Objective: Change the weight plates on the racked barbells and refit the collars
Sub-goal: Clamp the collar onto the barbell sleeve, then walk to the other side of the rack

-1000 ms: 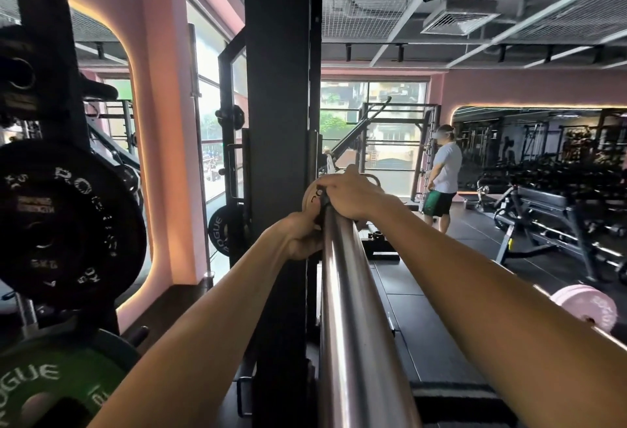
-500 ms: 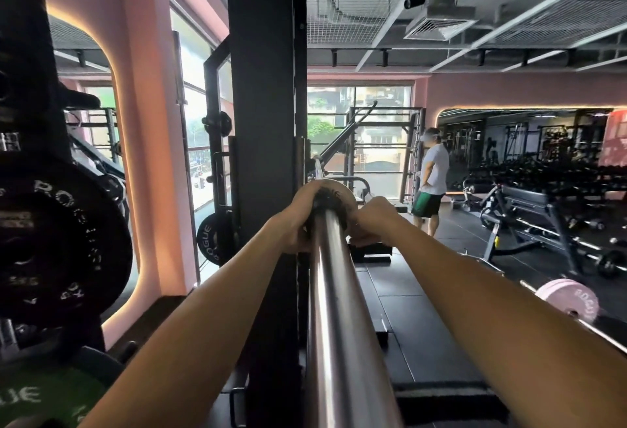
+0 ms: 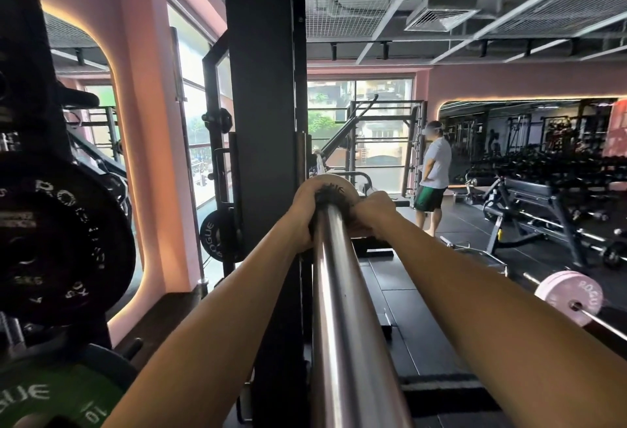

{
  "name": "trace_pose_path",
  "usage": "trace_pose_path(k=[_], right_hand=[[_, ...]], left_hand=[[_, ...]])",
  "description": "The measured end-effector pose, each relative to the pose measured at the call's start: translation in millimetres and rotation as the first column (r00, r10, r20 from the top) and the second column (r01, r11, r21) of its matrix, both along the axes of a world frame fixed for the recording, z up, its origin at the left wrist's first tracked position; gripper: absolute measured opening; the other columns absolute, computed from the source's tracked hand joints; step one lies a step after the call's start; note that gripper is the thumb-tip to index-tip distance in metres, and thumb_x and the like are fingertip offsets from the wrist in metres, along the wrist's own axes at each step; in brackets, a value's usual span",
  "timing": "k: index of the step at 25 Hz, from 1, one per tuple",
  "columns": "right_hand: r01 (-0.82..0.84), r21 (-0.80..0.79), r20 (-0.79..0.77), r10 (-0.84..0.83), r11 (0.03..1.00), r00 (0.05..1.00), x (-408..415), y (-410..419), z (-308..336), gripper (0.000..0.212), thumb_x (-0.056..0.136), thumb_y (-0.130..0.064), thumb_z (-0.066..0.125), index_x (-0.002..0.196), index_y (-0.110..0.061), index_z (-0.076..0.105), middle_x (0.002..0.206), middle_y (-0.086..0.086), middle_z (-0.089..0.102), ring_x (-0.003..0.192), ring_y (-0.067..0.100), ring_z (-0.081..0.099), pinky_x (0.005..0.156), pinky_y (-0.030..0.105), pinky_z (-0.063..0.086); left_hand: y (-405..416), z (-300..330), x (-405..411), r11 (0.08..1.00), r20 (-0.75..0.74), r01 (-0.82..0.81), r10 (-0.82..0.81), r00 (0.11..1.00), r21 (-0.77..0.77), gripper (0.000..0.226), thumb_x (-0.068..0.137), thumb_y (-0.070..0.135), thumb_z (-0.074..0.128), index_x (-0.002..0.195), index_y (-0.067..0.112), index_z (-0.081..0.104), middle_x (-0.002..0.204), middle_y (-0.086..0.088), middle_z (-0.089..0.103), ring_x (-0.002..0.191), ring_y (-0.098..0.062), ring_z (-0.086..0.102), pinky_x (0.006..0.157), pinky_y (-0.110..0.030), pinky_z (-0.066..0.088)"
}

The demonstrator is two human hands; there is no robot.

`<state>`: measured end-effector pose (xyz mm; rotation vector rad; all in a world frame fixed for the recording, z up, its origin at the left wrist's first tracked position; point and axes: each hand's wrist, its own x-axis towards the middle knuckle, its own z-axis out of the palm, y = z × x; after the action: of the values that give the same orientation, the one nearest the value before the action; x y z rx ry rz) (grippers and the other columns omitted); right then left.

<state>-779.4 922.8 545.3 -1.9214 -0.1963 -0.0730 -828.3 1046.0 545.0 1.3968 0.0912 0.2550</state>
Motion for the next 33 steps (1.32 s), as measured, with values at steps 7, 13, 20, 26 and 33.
trace_pose_path(k=[7,13,20,26,33], right_hand=[[-0.168,-0.078,0.063,0.173,0.983,0.983,-31.4,-16.2,7.2,0.027,0.084,0.006,0.046,0.104,0.007,0.065,0.085,0.023,0.069,0.063,0.031,0.072,0.052,0.035,0.06],[-0.281,-0.263,0.138,0.324,0.923,0.936,-58.9,-46.5,3.3,0.033,0.086,-0.008,0.051,0.11,-0.016,0.071,0.107,0.008,0.068,0.096,0.026,0.066,0.066,0.035,0.058],[-0.305,-0.559,0.072,0.412,0.771,0.908,-116.9,-92.5,-66.8,0.03,0.09,-0.018,0.057,0.118,-0.009,0.065,0.114,0.011,0.064,0.114,0.028,0.057,0.085,0.026,0.045],[-0.418,-0.597,-0.168,0.403,0.685,0.9,-192.3,-137.6,-204.3,0.036,0.091,-0.02,0.058,0.126,-0.01,0.06,0.128,0.009,0.062,0.118,0.025,0.057,0.098,0.033,0.045],[-0.623,-0.542,-0.589,0.273,0.564,0.76,-370.5,-217.8,-407.9,0.04,0.095,-0.022,0.055,0.126,0.002,0.059,0.134,0.013,0.057,0.121,0.031,0.054,0.101,0.036,0.042]], left_hand=[[4.2,-6.4,-14.3,0.982,-0.052,-0.069,0.08,0.995,0.173,0.065,0.085,0.068,0.05,0.125,0.018,0.061,0.115,-0.007,0.068,0.098,-0.023,0.068,0.075,-0.033,0.059],[3.6,-16.9,-58.4,0.643,0.084,-0.288,0.328,0.941,0.71,0.041,0.101,0.038,0.04,0.119,0.005,0.056,0.108,-0.009,0.057,0.074,-0.013,0.054,0.045,-0.014,0.043],[-13.9,-95.0,-140.4,0.746,-0.136,-0.128,0.283,0.949,0.654,0.024,0.099,0.018,0.054,0.121,0.01,0.054,0.112,-0.012,0.063,0.075,-0.002,0.066,0.052,-0.005,0.045],[-80.3,-214.5,-234.5,0.568,-0.371,0.141,0.311,0.875,0.811,0.034,0.085,0.048,0.065,0.105,0.02,0.06,0.095,0.002,0.064,0.092,-0.017,0.061,0.076,-0.026,0.045],[-165.3,-413.6,-413.6,0.629,-0.793,0.571,0.124,0.596,0.527,0.044,0.089,0.051,0.057,0.115,0.016,0.061,0.115,-0.002,0.062,0.108,-0.02,0.057,0.092,-0.033,0.046]])
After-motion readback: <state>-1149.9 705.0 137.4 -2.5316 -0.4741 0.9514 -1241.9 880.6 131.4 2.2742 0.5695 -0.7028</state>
